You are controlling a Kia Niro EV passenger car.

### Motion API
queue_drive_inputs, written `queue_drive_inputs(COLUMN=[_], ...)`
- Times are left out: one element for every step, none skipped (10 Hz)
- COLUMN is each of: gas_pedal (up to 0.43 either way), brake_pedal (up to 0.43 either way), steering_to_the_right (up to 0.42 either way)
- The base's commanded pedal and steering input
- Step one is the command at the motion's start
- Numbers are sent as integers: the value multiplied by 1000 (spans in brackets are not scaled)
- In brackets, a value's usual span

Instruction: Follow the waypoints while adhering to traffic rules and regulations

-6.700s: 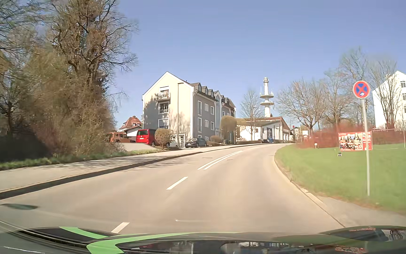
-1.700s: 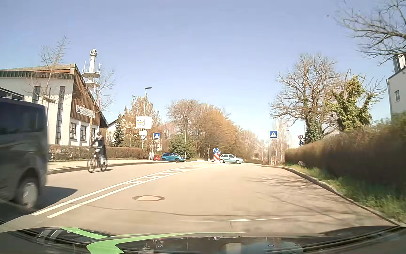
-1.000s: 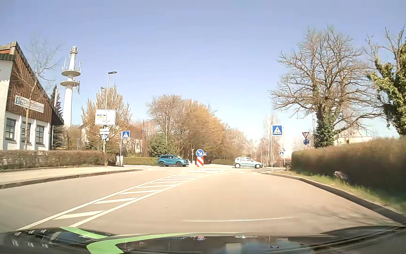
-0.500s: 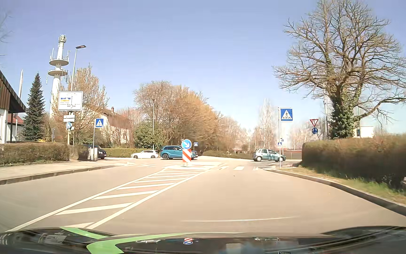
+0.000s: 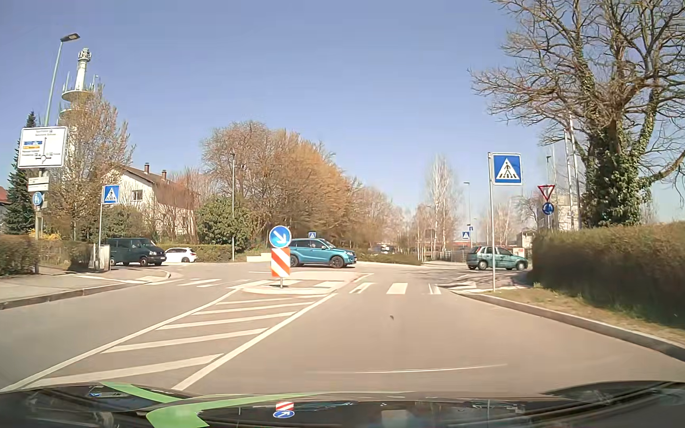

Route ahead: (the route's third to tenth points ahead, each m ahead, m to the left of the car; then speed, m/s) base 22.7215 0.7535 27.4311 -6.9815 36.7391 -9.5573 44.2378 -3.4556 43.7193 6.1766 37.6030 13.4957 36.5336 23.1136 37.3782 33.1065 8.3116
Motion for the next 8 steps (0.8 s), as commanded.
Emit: queue_drive_inputs(gas_pedal=[0, 0, 0, 0, 0, 0, 0, 0], brake_pedal=[250, 250, 244, 244, 244, 244, 244, 244], steering_to_the_right=[40, 40, 39, 37, 35, 34, 34, 34])
